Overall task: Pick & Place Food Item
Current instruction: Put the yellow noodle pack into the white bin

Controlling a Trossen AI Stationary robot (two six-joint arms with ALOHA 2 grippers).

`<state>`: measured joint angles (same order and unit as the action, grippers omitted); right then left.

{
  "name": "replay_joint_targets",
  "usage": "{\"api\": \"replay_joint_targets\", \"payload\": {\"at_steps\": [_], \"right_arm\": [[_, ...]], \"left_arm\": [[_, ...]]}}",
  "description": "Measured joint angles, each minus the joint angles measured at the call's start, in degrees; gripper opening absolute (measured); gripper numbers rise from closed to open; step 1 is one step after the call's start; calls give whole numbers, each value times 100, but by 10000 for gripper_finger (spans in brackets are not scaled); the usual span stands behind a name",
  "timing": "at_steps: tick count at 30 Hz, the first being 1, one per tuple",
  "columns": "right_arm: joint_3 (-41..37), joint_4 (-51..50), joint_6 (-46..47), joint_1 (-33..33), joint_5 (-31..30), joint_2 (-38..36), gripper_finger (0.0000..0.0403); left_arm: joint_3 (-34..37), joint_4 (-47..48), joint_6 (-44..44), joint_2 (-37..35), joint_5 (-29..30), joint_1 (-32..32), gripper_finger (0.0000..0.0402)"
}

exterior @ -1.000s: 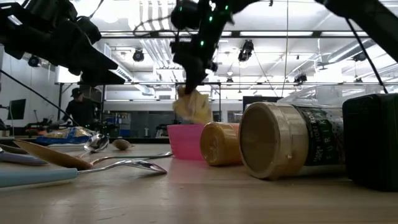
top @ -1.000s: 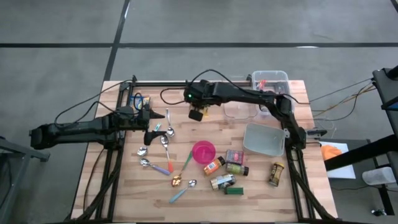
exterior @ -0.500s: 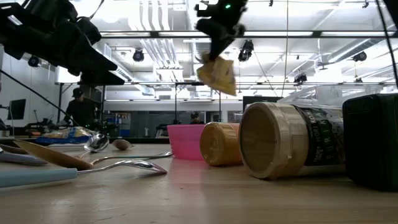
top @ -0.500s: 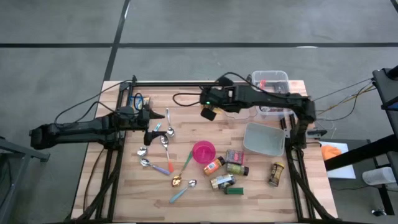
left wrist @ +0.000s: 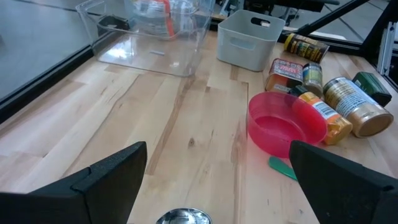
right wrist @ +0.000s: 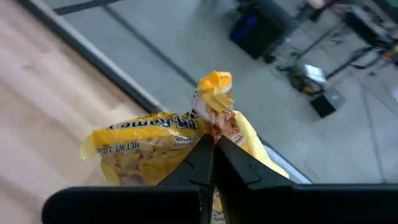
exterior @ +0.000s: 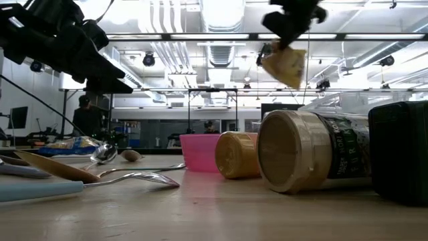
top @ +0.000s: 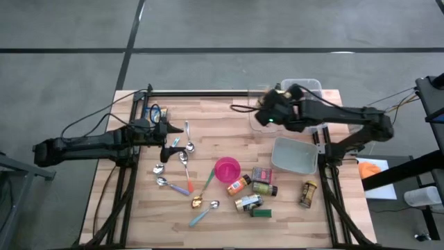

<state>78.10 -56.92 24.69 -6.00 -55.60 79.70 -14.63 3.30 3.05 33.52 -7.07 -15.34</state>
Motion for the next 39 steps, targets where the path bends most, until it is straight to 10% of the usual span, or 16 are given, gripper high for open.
{"api": "replay_joint_targets", "payload": {"at_steps": [16, 39], "right_arm": [[-1975, -22, 1419, -169, -1106, -2106, 8], [-3479, 4, 2830, -1379, 59, -2468, 9]], "left_arm": [[0, 1, 0, 0, 0, 1, 394], [0, 1, 0, -2, 0, 1, 394]]}}
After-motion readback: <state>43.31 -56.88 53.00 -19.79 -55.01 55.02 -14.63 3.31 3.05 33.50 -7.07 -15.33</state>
